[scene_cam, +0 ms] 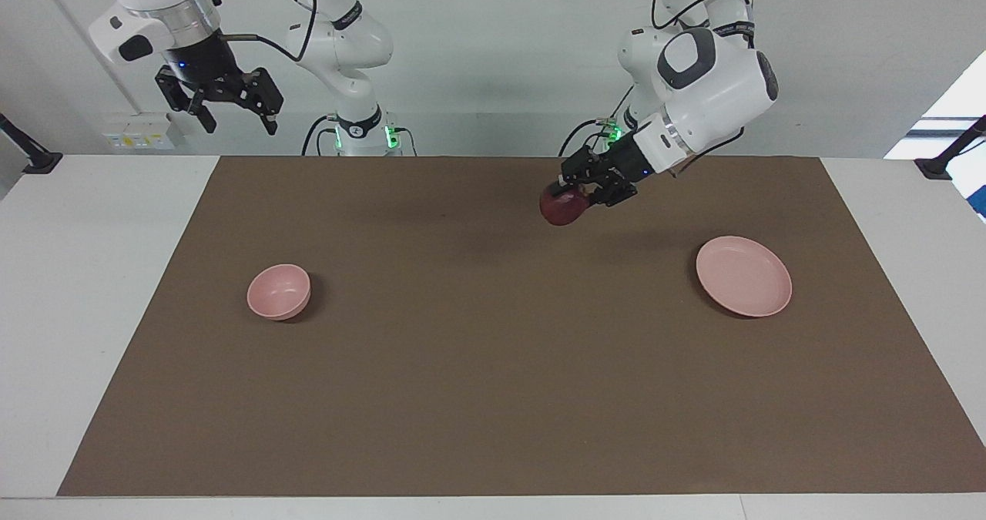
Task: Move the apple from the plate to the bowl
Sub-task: 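Lift the apple with the left gripper toward the table center, then hold the apple with the left gripper while the right gripper approaches it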
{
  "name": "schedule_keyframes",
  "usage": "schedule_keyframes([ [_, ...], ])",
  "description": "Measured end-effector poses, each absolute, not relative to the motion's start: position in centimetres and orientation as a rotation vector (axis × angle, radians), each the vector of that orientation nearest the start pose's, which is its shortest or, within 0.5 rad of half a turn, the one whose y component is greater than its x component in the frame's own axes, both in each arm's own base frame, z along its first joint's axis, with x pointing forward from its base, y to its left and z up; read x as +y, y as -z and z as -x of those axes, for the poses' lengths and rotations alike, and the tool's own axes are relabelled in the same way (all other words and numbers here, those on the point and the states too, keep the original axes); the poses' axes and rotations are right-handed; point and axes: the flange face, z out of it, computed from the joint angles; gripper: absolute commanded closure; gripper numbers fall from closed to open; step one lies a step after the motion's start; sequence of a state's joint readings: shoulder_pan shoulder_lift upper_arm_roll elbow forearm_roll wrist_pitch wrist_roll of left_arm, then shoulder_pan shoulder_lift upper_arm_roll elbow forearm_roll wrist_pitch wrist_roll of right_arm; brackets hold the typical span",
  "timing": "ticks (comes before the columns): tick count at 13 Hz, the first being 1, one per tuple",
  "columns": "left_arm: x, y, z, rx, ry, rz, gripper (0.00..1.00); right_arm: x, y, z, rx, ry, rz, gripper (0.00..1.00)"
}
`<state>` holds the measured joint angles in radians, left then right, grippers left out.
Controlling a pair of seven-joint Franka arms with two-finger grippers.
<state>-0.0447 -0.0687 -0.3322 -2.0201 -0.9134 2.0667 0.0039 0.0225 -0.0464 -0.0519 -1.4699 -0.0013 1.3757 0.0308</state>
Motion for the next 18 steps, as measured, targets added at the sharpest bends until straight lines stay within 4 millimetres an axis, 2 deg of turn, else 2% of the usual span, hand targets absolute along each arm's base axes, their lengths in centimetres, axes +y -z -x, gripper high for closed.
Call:
schedule_keyframes([
  [3, -26.4, -51.3, -49.6, 0.066, 0.046, -2.261, 1.0, -1.6, -67.8, -51.9, 0.064, -0.062, 3.137, 0.0],
  [5, -27.5, -51.7, -49.5, 0.099, 0.015, -2.218, 1.0, -0.9, -66.4, -52.8, 0.074, -0.032, 3.069, 0.0],
  [8, -29.3, -52.0, -48.9, 0.101, -0.026, -2.206, 1.0, 0.1, -62.9, -54.2, 0.317, -0.064, 2.92, 0.0],
  [12, -29.4, -52.0, -48.9, 0.111, -0.026, -2.205, 1.0, 2.3, -58.7, -56.3, 0.632, -0.26, 2.644, 0.0],
  [15, -29.6, -52.0, -48.8, 0.123, -0.027, -2.205, 1.0, 3.9, -56.1, -58.1, 0.838, -0.425, 2.406, 0.0],
  [18, -31.2, -52.3, -48.2, 0.152, -0.065, -2.206, 1.0, 5.8, -54.1, -60.1, 1.001, -0.549, 2.186, 0.0],
])
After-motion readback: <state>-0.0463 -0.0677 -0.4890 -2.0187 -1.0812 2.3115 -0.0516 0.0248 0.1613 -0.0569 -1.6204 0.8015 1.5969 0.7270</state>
